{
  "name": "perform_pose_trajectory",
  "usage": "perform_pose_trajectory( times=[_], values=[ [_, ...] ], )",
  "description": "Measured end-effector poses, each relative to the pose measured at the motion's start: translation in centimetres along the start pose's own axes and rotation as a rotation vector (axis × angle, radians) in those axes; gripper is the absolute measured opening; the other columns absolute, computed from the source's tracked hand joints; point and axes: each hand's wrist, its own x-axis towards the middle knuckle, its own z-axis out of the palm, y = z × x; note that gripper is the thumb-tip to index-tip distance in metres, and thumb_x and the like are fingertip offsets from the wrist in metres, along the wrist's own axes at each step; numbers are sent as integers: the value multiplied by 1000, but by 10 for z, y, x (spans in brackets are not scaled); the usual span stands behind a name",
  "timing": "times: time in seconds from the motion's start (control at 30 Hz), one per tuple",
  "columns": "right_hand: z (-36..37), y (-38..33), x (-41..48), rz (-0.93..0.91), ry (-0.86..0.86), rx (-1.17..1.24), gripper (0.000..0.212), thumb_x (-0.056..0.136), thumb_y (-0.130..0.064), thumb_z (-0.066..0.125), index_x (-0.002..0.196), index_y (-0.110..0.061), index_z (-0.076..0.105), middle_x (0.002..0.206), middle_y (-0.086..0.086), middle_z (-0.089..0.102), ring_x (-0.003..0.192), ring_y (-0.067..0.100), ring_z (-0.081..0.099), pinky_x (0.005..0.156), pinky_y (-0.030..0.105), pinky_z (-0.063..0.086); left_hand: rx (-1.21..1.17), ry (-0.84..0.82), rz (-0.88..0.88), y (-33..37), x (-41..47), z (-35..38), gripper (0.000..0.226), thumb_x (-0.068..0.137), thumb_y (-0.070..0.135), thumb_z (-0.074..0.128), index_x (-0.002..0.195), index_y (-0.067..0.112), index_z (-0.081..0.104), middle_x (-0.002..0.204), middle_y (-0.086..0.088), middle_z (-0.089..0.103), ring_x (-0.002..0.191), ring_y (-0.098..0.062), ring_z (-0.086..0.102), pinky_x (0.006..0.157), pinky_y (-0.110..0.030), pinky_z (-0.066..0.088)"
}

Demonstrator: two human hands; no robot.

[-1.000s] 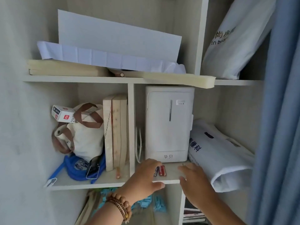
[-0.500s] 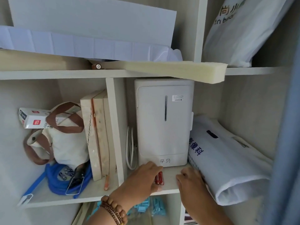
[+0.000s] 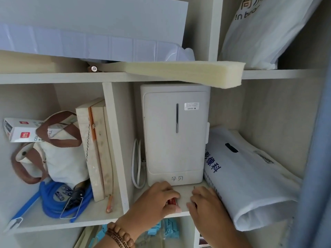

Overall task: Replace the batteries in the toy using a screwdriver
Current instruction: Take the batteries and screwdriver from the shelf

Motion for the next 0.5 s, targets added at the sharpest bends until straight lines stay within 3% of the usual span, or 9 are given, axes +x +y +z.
perform_pose_trajectory(
  times=[0.13, 0.23, 0.33, 0.37, 0.43, 0.5],
  values=[
    [-4, -1, 1, 54, -29, 55, 20, 77, -29, 72, 60, -22, 63, 75, -5, 58, 67, 17, 61, 67, 34, 59, -47, 20, -54, -1, -5, 2, 42, 85, 62, 57, 123, 42, 57, 111, 20, 42, 105, 2, 43, 89, -13, 39],
    [-17, -11, 0, 19, -69, 37, 29, 58, -19, 92, 57, -24, 63, 64, -7, 58, 60, 11, 60, 55, 23, 54, -47, 27, -71, 0, -8, 1, 42, 85, 62, 58, 122, 42, 57, 109, 20, 41, 105, 2, 45, 89, -13, 40],
    [-17, -13, 2, 78, -70, 19, 35, 47, -14, 96, 56, -22, 63, 61, -4, 58, 56, 12, 60, 49, 23, 54, -16, 45, -78, -1, -11, 1, 43, 85, 64, 56, 123, 44, 55, 109, 21, 40, 106, 2, 43, 90, -15, 41],
    [-17, -12, 4, 83, -69, 28, 33, 52, -16, 95, 60, -20, 63, 66, -2, 59, 60, 14, 61, 52, 25, 55, 1, 58, -72, -2, -12, 1, 44, 85, 65, 56, 123, 44, 54, 109, 22, 40, 108, 2, 41, 92, -17, 41],
    [-20, -15, 7, 71, -142, -57, 9, 84, -18, 76, 80, -16, 68, 83, 5, 61, 85, 24, 60, 74, 36, 55, 33, 81, -48, -3, -13, 3, 43, 86, 64, 54, 124, 43, 54, 111, 23, 40, 111, 3, 37, 95, -19, 40],
    [-16, -13, 7, -39, -243, -227, 24, 103, -13, 44, 105, -12, 67, 99, 10, 62, 106, 34, 49, 92, 46, 42, 43, 91, -40, -3, -14, 5, 42, 87, 63, 54, 124, 42, 55, 114, 23, 41, 114, 3, 35, 97, -20, 39]
  ],
)
